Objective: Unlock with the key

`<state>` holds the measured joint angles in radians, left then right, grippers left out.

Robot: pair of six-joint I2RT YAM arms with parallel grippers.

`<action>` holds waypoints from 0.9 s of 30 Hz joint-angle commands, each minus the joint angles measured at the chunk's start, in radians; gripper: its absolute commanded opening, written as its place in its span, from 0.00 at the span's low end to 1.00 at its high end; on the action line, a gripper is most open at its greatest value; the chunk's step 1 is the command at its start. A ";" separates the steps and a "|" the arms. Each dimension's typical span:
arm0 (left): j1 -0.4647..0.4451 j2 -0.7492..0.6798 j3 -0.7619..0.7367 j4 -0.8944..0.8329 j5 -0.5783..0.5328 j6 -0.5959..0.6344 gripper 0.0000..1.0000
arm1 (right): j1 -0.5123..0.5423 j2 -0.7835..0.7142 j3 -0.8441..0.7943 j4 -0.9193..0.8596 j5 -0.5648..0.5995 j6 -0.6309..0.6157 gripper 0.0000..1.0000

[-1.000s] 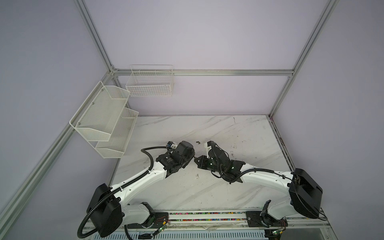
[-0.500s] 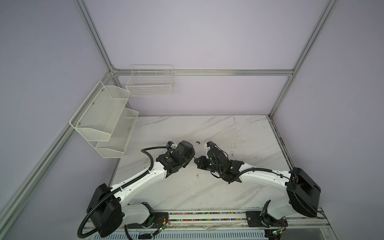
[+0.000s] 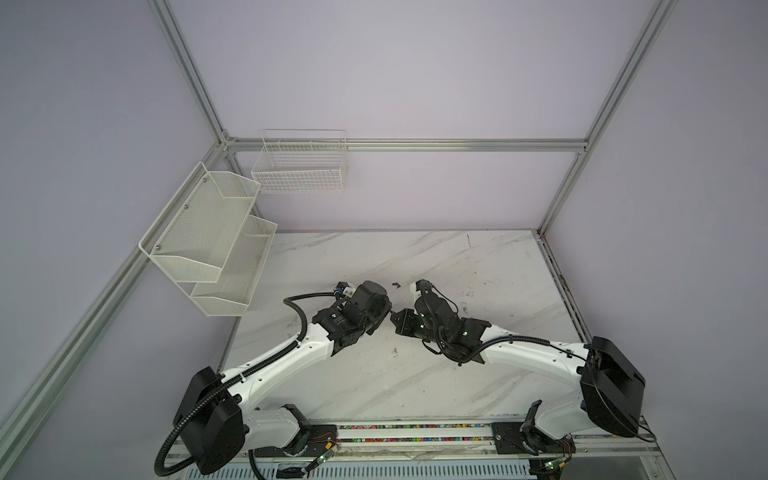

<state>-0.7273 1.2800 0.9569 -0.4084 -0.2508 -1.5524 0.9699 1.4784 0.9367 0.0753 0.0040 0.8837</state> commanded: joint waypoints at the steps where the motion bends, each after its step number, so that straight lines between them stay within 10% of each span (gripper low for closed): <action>1: -0.006 -0.006 0.045 0.016 0.032 0.003 0.00 | 0.005 -0.008 0.033 0.030 0.018 -0.017 0.00; 27: -0.014 -0.044 0.032 -0.032 0.130 0.014 0.00 | 0.006 -0.016 0.177 -0.137 0.091 -0.293 0.00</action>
<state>-0.7269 1.2636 0.9600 -0.4255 -0.2256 -1.5150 0.9699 1.4872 1.0595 -0.1207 0.0319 0.6304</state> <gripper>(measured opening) 0.305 0.074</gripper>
